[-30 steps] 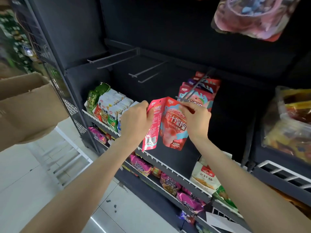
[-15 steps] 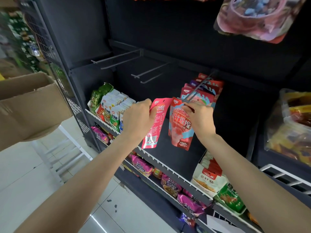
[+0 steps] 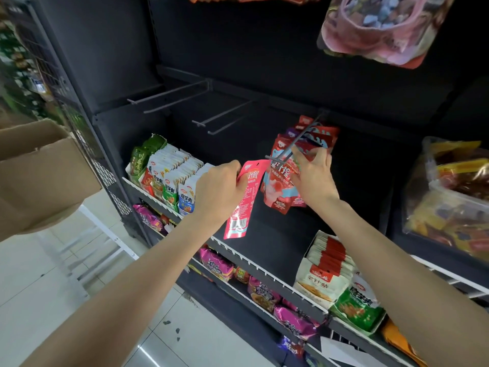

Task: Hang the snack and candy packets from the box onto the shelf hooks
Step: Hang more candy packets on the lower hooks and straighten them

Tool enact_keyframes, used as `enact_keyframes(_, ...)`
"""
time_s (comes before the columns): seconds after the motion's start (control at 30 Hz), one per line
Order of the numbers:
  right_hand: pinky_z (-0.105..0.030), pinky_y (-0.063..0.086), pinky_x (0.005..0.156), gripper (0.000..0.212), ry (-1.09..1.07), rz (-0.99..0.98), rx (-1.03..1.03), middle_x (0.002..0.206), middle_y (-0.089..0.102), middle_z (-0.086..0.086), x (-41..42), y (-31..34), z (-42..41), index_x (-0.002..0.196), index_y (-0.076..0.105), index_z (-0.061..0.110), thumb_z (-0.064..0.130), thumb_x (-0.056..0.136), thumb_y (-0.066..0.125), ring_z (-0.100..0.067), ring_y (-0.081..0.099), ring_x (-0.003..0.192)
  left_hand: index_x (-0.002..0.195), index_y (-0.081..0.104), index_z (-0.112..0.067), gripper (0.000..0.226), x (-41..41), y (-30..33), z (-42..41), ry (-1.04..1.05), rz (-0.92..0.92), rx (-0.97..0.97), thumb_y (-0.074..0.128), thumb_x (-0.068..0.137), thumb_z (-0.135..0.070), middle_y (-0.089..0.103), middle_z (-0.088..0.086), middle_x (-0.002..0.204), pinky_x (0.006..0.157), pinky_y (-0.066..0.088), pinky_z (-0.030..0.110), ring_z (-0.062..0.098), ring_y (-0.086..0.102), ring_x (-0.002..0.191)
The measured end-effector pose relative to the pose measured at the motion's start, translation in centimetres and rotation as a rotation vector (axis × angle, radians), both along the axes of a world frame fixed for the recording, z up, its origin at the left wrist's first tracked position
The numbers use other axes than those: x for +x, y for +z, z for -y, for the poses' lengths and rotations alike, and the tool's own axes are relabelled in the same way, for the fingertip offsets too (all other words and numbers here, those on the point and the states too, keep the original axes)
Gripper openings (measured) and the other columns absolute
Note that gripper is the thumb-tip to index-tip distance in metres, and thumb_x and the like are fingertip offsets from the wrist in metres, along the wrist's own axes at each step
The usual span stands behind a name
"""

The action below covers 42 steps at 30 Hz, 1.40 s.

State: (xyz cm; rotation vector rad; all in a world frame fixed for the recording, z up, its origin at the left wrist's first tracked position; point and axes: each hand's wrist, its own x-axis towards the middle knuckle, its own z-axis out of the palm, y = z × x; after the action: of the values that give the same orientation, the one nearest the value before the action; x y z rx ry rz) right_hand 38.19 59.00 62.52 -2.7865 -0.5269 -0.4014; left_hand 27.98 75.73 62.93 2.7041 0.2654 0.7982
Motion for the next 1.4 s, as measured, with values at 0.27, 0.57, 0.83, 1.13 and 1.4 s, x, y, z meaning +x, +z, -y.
enact_keyframes(0.27,-0.032,0.054,0.077,0.023,0.149,-0.390,0.596,0.091,0.070,-0.013,-3.8,-0.6,-0.8,0.093,0.068,0.000,0.017,0.095,0.052,-0.026,0.067,0.088,0.074,0.048,-0.009,0.027,0.2,-1.5,1.5,-0.073,0.049,0.061,0.059,0.091,-0.027,0.060,0.009,0.070,0.051,0.034,0.030,0.025,0.057,0.059)
enact_keyframes(0.57,-0.032,0.060,0.064,0.020,0.140,-0.733,0.784,0.103,0.058,-0.038,-4.6,0.2,-1.3,0.095,0.056,-0.022,-0.004,0.092,0.048,-0.031,0.066,0.079,0.080,0.067,-0.012,0.044,-0.7,-4.4,1.8,-0.342,0.147,0.275,0.046,0.085,-0.049,0.063,-0.002,0.068,0.040,0.042,0.019,0.012,0.061,0.055)
enact_keyframes(0.83,-0.005,0.044,0.072,0.019,0.212,-0.248,0.634,0.098,0.068,-0.001,-4.4,1.3,-0.8,0.104,0.070,0.005,0.005,0.093,0.056,-0.004,0.059,0.088,0.137,0.045,-0.009,0.063,-0.4,-3.9,-0.2,-0.318,-0.025,0.287,0.033,0.090,-0.049,0.039,0.011,0.147,0.105,0.037,0.041,0.025,0.042,0.130)
enact_keyframes(1.13,-0.038,0.046,0.099,0.017,0.116,-0.132,0.642,0.089,0.063,0.003,-3.7,1.3,-0.9,0.101,0.069,0.002,0.006,0.094,0.055,-0.008,0.059,0.085,0.151,0.014,-0.016,0.071,1.0,-3.9,1.0,-0.319,-0.202,0.327,0.041,0.094,-0.048,0.013,0.004,0.158,0.117,0.010,0.047,0.016,0.009,0.146)
enact_keyframes(1.4,-0.035,0.057,0.078,0.019,0.104,-0.016,0.551,0.102,0.065,-0.008,-2.3,0.3,-1.0,0.111,0.058,0.011,0.003,0.094,0.052,-0.020,0.064,0.093,0.151,0.004,-0.018,0.070,2.7,-3.4,2.0,-0.315,-0.302,0.361,0.036,0.096,-0.047,-0.002,0.000,0.160,0.117,0.003,0.043,0.013,-0.003,0.146)
